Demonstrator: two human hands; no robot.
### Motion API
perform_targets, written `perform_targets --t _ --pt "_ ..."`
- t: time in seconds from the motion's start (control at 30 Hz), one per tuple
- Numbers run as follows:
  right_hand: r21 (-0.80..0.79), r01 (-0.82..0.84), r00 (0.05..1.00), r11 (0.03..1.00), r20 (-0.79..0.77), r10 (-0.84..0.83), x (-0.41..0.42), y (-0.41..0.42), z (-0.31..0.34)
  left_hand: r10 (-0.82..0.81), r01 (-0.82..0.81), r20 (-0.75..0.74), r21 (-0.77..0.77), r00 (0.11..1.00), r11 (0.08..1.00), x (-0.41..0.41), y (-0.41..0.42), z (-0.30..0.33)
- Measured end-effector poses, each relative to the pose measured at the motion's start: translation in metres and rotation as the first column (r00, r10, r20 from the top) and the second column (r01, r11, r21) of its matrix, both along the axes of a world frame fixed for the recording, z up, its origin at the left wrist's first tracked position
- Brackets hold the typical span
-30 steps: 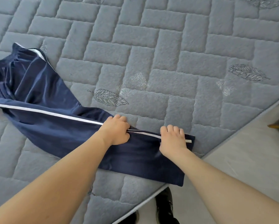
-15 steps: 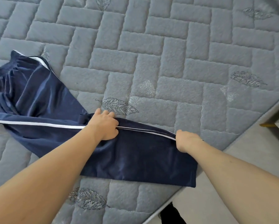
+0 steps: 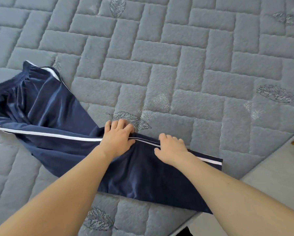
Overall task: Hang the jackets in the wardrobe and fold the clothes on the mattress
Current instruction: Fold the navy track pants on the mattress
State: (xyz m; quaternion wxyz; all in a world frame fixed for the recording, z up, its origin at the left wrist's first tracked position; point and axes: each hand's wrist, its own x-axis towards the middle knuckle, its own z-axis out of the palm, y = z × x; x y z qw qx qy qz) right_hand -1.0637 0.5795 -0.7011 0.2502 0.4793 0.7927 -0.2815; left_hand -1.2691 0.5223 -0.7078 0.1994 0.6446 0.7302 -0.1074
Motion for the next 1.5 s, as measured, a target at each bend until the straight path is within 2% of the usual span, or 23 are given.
perform_targets --t 0.13,0.33,0.43,0.5,0.57,0.6,0.67,0.73,0.77,0.83,0.87,0.9,0.97,1.03,1.07,1.1,1.17,1.27,1.3,1.33,1.37,1.4,1.5 --pt "0.075 -0.101 0.989 0.992 -0.102 0.108 -0.074 -0.009 -0.012 0.132 -0.131 -0.049 0.018 0.990 0.991 -0.067 -0.027 0.014" --pt "0.232 -0.268 0.941 0.935 -0.146 0.306 -0.157 -0.004 -0.027 0.277 -0.283 -0.209 0.000 0.938 0.959 -0.189 -0.082 0.023" --pt "0.275 -0.316 0.857 0.908 -0.328 0.397 -0.167 0.023 -0.034 0.326 -0.327 -0.317 0.051 0.891 0.944 -0.231 -0.098 0.020" --pt "0.289 -0.279 0.785 0.916 -0.481 0.391 -0.182 0.048 -0.038 0.378 -0.373 -0.365 0.086 0.851 0.924 -0.251 -0.095 0.017" --pt "0.347 -0.134 0.764 0.928 -0.560 0.319 -0.221 0.081 -0.040 0.365 -0.323 -0.306 0.180 0.879 0.929 -0.260 -0.080 0.014" --pt "0.391 -0.084 0.789 0.916 -0.535 0.301 -0.246 0.098 -0.041 0.309 -0.250 -0.240 0.248 0.920 0.936 -0.260 -0.069 0.013" --pt "0.427 -0.119 0.885 0.896 -0.364 0.290 -0.295 0.121 -0.045 0.103 -0.041 -0.149 0.367 0.984 0.929 -0.251 -0.051 0.009" --pt "0.447 -0.218 0.928 0.868 -0.180 0.326 -0.325 0.126 -0.064 -0.021 0.086 -0.180 0.365 0.984 0.927 -0.243 -0.039 0.000" --pt "0.484 -0.241 0.928 0.841 -0.139 0.346 -0.329 0.125 -0.074 0.033 0.038 -0.178 0.379 0.984 0.925 -0.242 -0.036 -0.004" --pt "0.569 -0.207 0.921 0.796 -0.160 0.354 -0.327 0.123 -0.089 0.346 -0.259 -0.103 0.479 0.932 0.839 -0.256 -0.031 -0.010" --pt "0.588 -0.173 0.913 0.790 -0.204 0.352 -0.328 0.124 -0.094 0.555 -0.448 -0.046 0.536 0.831 0.715 -0.271 -0.028 -0.011" --pt "0.595 -0.155 0.905 0.789 -0.235 0.355 -0.328 0.124 -0.097 0.749 -0.631 0.025 0.558 0.662 0.539 -0.288 -0.026 -0.011" --pt "0.602 -0.141 0.900 0.786 -0.253 0.356 -0.327 0.125 -0.098 0.966 -0.869 0.197 0.493 0.164 0.047 -0.326 -0.018 -0.010" --pt "0.606 -0.132 0.894 0.784 -0.269 0.358 -0.327 0.124 -0.097 0.878 -0.834 0.319 0.316 -0.357 -0.453 -0.360 -0.009 -0.008" --pt "0.607 -0.136 0.891 0.783 -0.271 0.365 -0.326 0.123 -0.098 0.775 -0.749 0.343 0.238 -0.531 -0.619 -0.374 -0.010 -0.011" --pt "0.607 -0.138 0.889 0.782 -0.273 0.369 -0.325 0.124 -0.098 0.680 -0.672 0.363 0.171 -0.637 -0.720 -0.384 -0.010 -0.014" --pt "0.617 -0.136 0.887 0.775 -0.272 0.373 -0.324 0.126 -0.100 0.555 -0.587 0.423 0.067 -0.716 -0.807 -0.395 -0.007 -0.017" --pt "0.626 -0.130 0.882 0.769 -0.280 0.378 -0.324 0.127 -0.100 0.440 -0.527 0.562 0.008 -0.700 -0.850 -0.391 0.012 -0.009" --pt "0.629 -0.127 0.880 0.767 -0.285 0.379 -0.324 0.127 -0.100 0.423 -0.542 0.619 -0.005 -0.662 -0.840 -0.385 0.020 -0.003" --pt "0.632 -0.123 0.878 0.765 -0.290 0.381 -0.324 0.126 -0.100 0.438 -0.598 0.691 0.009 -0.575 -0.801 -0.378 0.031 0.002" --pt "0.633 -0.119 0.876 0.765 -0.296 0.381 -0.324 0.126 -0.100 0.500 -0.694 0.740 0.062 -0.450 -0.717 -0.368 0.043 0.005" --pt "0.637 -0.113 0.874 0.763 -0.302 0.381 -0.324 0.126 -0.099 0.592 -0.800 0.739 0.124 -0.320 -0.587 -0.358 0.056 0.009" --pt "0.644 -0.100 0.870 0.759 -0.314 0.381 -0.324 0.126 -0.100 0.837 -0.981 0.546 0.139 -0.035 -0.132 -0.340 0.095 0.010"
